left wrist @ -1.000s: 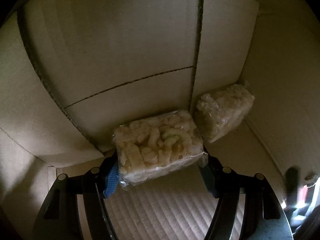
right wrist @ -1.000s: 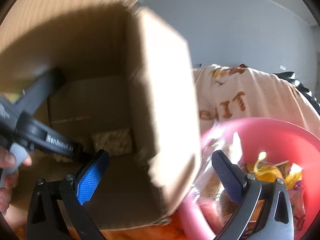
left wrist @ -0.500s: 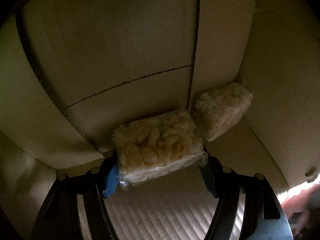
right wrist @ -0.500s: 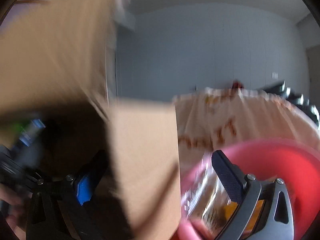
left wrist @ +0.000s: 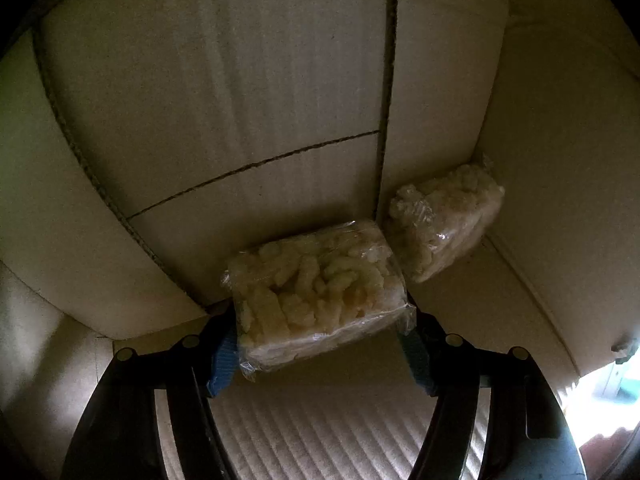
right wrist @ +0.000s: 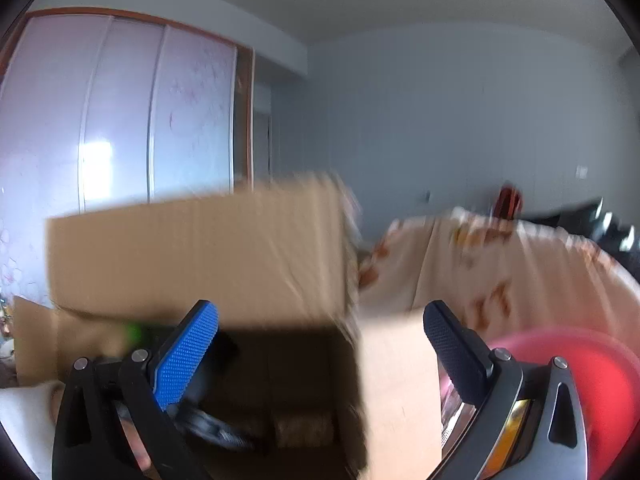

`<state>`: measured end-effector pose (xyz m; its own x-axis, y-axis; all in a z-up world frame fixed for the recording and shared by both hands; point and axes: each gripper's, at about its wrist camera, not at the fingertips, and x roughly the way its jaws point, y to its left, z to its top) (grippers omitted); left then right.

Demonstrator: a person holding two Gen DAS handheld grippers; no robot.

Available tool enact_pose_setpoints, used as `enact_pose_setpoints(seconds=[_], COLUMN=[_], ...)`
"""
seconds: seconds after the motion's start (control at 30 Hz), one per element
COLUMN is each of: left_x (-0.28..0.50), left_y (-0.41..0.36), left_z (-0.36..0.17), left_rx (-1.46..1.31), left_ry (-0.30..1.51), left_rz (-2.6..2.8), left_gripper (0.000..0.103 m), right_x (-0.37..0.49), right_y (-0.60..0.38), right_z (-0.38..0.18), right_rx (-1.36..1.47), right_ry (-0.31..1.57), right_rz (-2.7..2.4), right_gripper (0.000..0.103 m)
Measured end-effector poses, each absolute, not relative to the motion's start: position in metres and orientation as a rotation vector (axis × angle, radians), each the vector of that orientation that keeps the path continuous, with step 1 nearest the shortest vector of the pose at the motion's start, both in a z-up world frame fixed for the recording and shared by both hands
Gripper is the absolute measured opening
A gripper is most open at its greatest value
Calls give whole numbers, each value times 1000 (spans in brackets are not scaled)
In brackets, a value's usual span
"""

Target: Organize snacks

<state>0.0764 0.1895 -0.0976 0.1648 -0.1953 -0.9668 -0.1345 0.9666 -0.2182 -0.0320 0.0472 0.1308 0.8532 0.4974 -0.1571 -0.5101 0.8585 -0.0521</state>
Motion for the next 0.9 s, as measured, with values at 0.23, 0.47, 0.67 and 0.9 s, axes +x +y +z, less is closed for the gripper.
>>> enact_pose_setpoints(seconds=[0.23,0.47,0.67,0.9], left_x=[82,88,70,34], left_y=[167,138,114,76], left_z=[-101,-101,-84,-54], left_rx=[-219,-170,-91,70], left_ry=[1424,1380,1283,958], left_rz=[-46,-18,-20,66], left_gripper=[66,66,65,65], right_x=[28,41,23,44], right_y=[91,99,106,103], right_z=[146,133,136,132], right_rx=[-225,-176,-181,-161], right_ry=[262,424,424,435], right_rz=[481,470,470,487], right_gripper=[102,102,102,102])
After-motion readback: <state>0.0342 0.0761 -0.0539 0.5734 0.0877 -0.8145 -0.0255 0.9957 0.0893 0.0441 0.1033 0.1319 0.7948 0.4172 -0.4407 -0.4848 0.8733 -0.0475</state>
